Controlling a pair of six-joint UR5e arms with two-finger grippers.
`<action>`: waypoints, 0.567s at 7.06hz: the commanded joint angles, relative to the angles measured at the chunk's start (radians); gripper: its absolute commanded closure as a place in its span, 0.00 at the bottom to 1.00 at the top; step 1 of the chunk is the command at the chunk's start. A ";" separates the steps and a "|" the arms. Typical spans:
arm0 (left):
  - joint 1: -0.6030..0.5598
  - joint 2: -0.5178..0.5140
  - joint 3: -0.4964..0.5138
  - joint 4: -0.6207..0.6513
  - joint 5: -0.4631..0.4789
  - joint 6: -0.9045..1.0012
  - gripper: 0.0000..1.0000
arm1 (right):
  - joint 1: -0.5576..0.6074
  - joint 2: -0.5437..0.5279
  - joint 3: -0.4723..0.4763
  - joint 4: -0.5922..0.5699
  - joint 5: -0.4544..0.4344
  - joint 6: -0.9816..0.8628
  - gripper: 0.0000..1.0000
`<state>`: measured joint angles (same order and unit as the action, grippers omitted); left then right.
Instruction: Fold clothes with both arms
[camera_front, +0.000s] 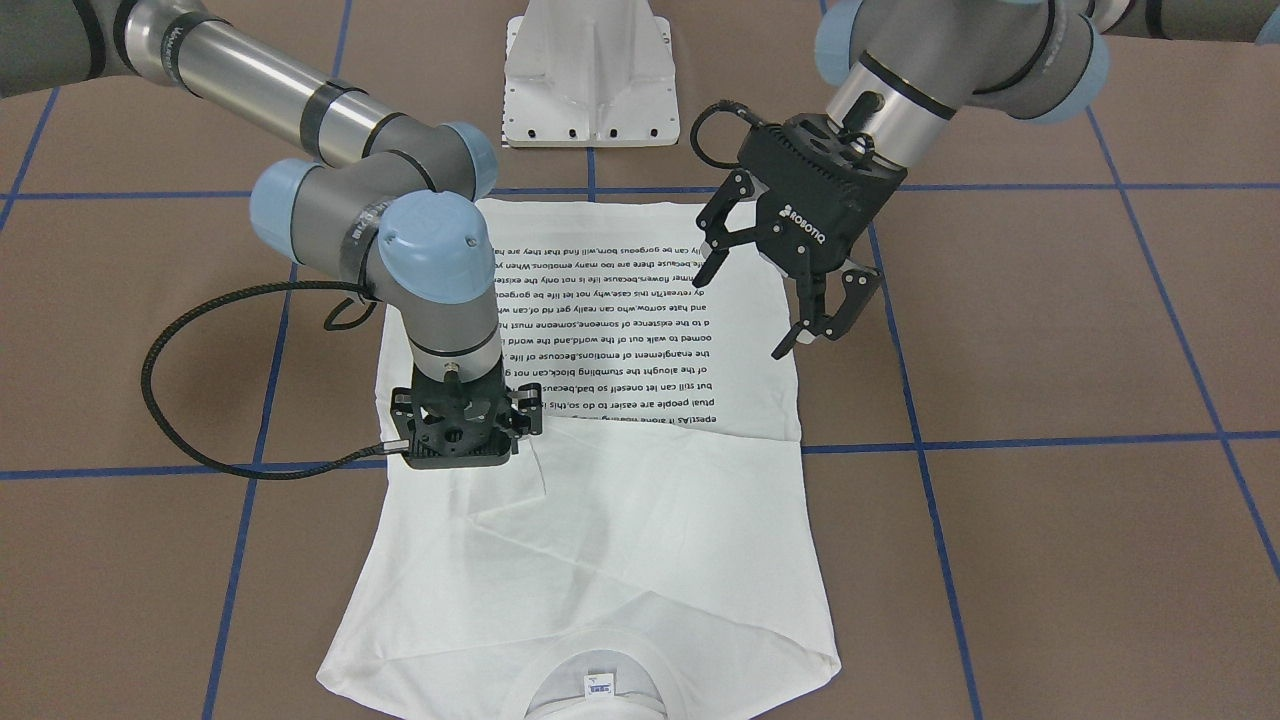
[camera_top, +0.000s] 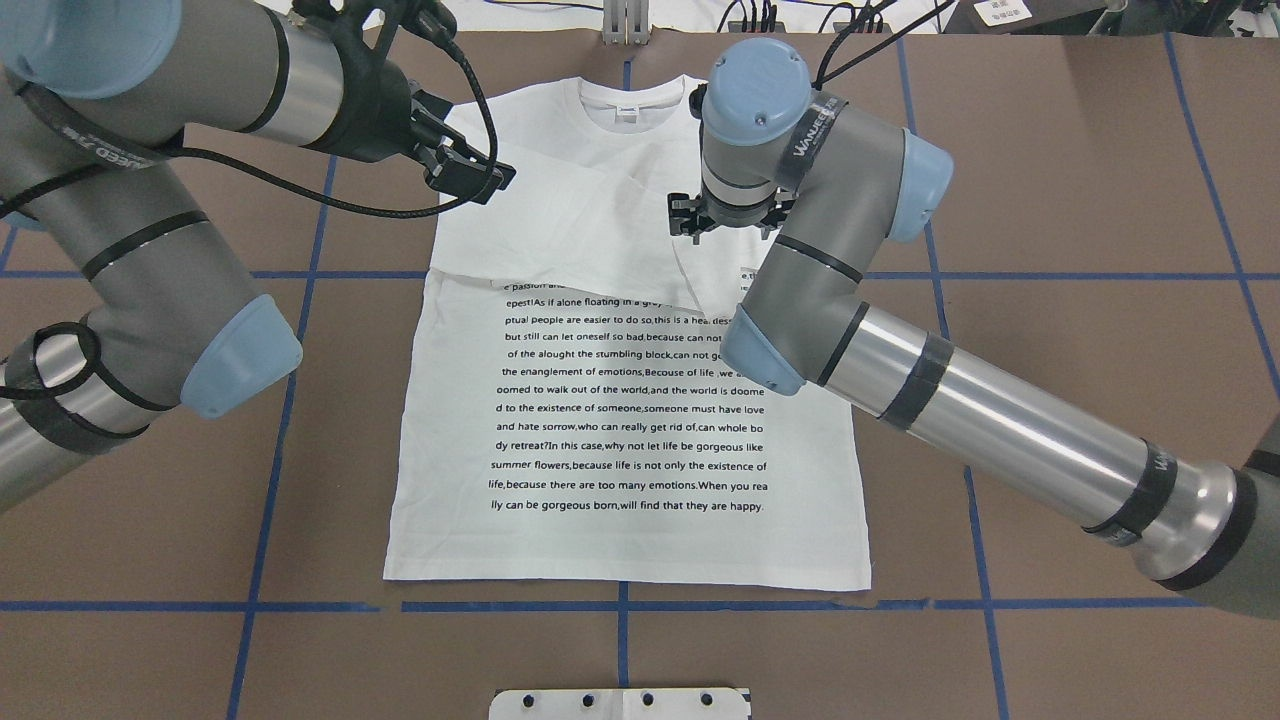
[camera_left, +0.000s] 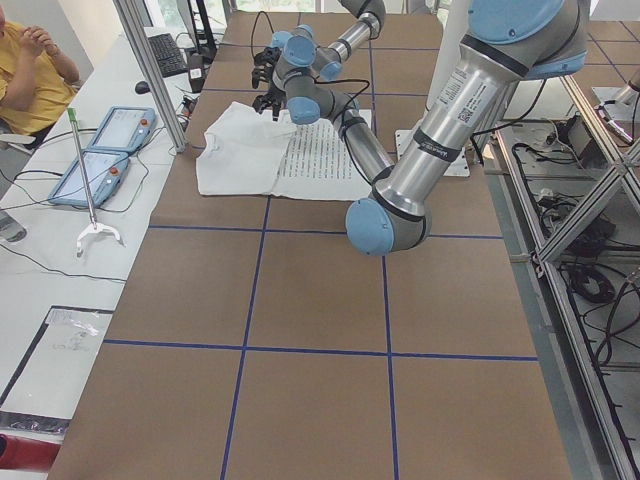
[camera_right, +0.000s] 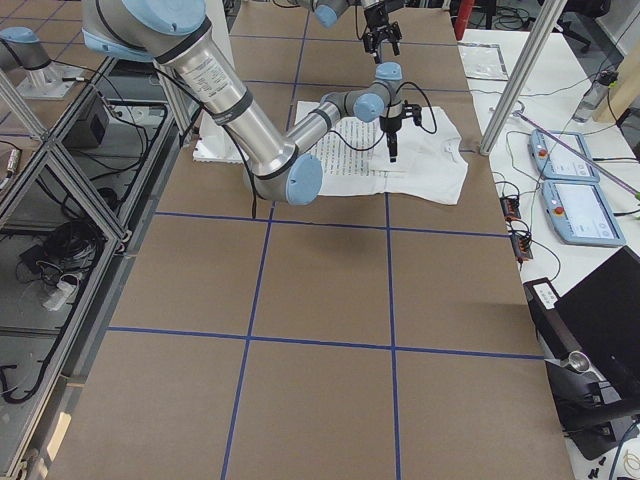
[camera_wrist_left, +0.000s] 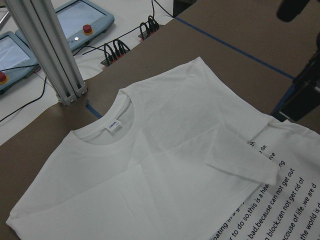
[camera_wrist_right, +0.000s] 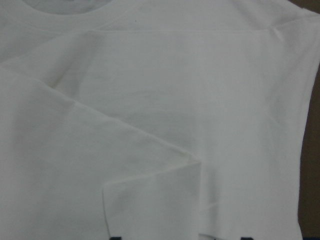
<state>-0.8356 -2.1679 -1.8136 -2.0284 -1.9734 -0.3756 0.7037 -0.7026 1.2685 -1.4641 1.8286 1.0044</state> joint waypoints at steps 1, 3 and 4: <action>0.003 0.003 -0.006 -0.001 0.001 -0.003 0.00 | -0.003 0.087 -0.179 0.091 -0.011 0.055 0.56; 0.003 0.003 -0.006 -0.004 0.001 -0.002 0.00 | -0.009 0.127 -0.274 0.166 -0.011 0.131 0.58; 0.003 0.003 -0.006 -0.004 0.001 -0.002 0.00 | -0.013 0.127 -0.278 0.168 -0.012 0.135 0.58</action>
<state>-0.8331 -2.1645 -1.8192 -2.0315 -1.9727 -0.3775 0.6960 -0.5829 1.0135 -1.3108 1.8175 1.1239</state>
